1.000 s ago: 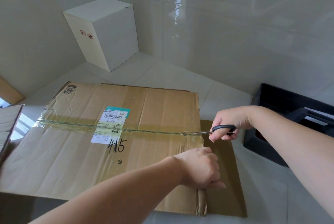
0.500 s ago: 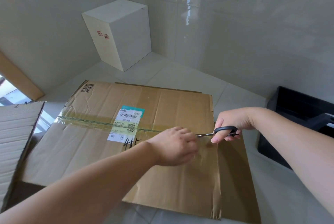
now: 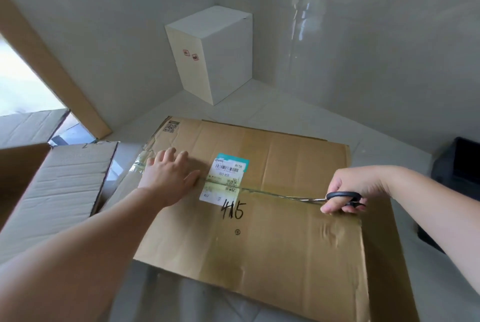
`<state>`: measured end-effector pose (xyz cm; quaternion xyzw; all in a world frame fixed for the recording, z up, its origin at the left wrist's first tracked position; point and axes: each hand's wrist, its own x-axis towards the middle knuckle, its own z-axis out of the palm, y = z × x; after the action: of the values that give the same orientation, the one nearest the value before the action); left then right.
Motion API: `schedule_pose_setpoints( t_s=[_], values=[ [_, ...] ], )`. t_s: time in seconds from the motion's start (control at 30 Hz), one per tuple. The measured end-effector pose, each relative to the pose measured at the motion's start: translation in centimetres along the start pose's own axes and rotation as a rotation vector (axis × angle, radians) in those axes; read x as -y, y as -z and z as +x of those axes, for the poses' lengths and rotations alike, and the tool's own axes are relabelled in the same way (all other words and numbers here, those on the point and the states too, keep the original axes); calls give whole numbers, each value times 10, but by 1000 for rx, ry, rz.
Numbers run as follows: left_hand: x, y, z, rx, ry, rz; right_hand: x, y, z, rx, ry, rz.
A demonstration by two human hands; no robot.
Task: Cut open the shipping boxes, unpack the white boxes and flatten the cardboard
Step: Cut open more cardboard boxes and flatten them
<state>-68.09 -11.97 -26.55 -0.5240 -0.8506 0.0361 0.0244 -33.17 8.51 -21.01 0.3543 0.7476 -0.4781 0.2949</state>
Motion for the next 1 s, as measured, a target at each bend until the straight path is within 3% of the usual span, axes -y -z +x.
schedule_pose_setpoints(
  t_s=[0.27, 1.0],
  values=[
    [47, -13, -3, 103, 394, -174, 11, -1, 11, 39, -2, 22],
    [40, -18, 2, 57, 369, -97, 39, -11, 35, 51, 32, 64]
  ],
)
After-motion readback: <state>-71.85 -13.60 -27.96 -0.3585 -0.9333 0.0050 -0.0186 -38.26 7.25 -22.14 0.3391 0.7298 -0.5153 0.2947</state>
